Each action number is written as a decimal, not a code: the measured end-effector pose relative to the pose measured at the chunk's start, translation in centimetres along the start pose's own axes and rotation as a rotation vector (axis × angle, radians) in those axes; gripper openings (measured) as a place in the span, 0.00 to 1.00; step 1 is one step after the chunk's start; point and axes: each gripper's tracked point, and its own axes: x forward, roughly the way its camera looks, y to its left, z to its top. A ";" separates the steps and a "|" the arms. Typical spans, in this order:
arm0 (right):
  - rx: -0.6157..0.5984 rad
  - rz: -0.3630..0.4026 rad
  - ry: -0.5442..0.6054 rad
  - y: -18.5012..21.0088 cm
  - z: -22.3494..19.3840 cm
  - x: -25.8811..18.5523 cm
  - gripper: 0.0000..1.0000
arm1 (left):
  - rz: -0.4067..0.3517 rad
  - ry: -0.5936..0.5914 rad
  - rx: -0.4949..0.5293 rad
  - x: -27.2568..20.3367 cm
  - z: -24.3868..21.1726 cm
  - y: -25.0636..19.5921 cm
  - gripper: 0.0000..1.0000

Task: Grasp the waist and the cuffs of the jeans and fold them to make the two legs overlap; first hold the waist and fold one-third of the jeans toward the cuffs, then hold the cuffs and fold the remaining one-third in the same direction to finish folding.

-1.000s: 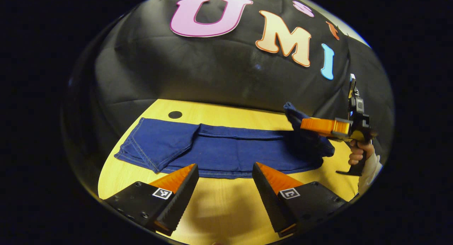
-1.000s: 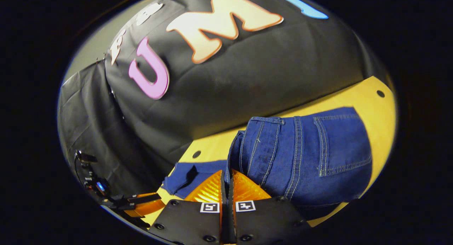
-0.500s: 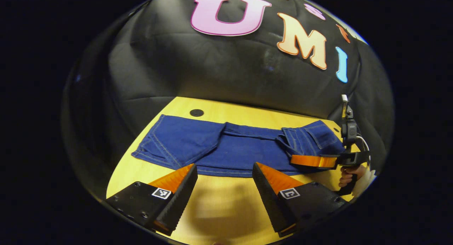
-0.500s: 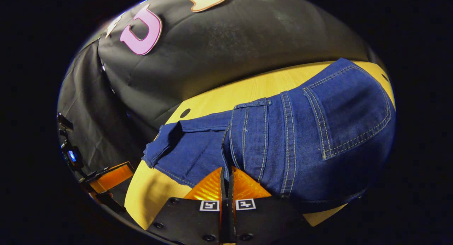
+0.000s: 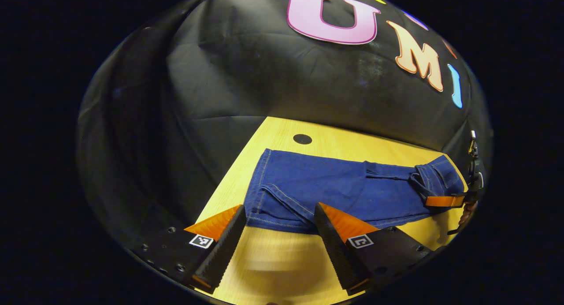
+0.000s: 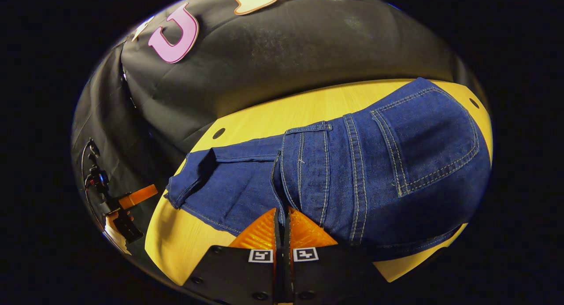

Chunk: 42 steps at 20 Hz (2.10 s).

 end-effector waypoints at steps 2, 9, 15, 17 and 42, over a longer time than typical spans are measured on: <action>-0.018 -0.018 0.006 -0.1 -0.1 0.0 0.02 | -0.007 0.025 0.009 1.5 -0.7 0.0 0.94; -0.025 -0.049 0.023 -0.2 -0.1 0.1 0.03 | -0.009 0.086 -0.027 3.2 -2.7 0.6 0.94; 0.014 -0.029 0.012 1.1 -0.2 -0.2 0.14 | -0.018 0.090 -0.055 3.0 -3.3 1.2 0.95; 0.055 0.029 0.008 3.4 0.0 -1.3 0.53 | -0.012 0.101 -0.036 3.0 -3.8 1.3 0.95; 0.177 -0.260 -0.164 -7.3 0.9 -18.4 0.97 | -0.361 -0.063 -0.380 -1.5 5.1 -14.2 0.00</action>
